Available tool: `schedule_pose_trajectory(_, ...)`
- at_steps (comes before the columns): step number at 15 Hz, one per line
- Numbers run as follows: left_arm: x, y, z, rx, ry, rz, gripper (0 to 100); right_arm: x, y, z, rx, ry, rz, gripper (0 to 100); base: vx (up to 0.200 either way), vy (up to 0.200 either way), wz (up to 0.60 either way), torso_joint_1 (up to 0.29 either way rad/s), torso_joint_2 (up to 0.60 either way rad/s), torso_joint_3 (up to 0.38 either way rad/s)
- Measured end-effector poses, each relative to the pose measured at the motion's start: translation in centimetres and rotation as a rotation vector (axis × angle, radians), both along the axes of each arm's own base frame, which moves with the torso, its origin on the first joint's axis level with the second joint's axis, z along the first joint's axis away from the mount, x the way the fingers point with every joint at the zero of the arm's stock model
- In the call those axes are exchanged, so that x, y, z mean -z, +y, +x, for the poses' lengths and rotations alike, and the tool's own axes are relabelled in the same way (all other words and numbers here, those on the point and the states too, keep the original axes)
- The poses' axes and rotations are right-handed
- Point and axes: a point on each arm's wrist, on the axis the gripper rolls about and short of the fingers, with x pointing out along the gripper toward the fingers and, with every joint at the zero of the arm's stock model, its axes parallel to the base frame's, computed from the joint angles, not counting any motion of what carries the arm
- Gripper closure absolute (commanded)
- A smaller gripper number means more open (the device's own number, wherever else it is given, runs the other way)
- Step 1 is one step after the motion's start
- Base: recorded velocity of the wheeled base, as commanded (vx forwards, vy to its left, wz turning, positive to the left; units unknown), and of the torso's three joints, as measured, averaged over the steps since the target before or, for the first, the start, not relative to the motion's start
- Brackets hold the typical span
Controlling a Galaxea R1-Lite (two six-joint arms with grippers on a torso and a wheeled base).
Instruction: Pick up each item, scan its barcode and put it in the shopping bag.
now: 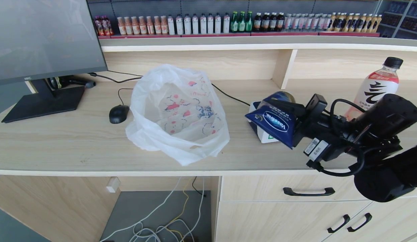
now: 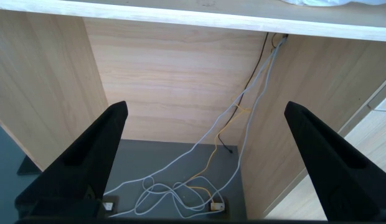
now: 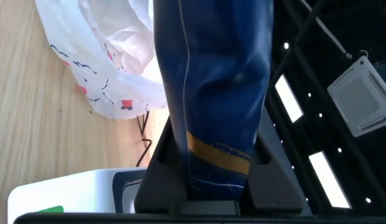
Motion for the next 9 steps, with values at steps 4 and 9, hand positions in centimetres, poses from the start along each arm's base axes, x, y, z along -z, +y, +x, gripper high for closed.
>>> schedule_pose_trajectory(4, 0.0, 0.0, 0.0, 0.001, 0.000, 0.000, 0, -1.7, 0.0, -2.3, 0.000, 0.095, 0.098, 100, 0.000, 0.000, 0.00, 0.000, 0.00, 0.000)
schedule_pose_trajectory(9, 0.0, 0.0, 0.0, 0.000, 0.000, 0.000, 0, -4.4, -0.2, -7.1, -0.012, 0.272, 0.316, 100, 0.000, 0.000, 0.00, 0.000, 0.00, 0.000)
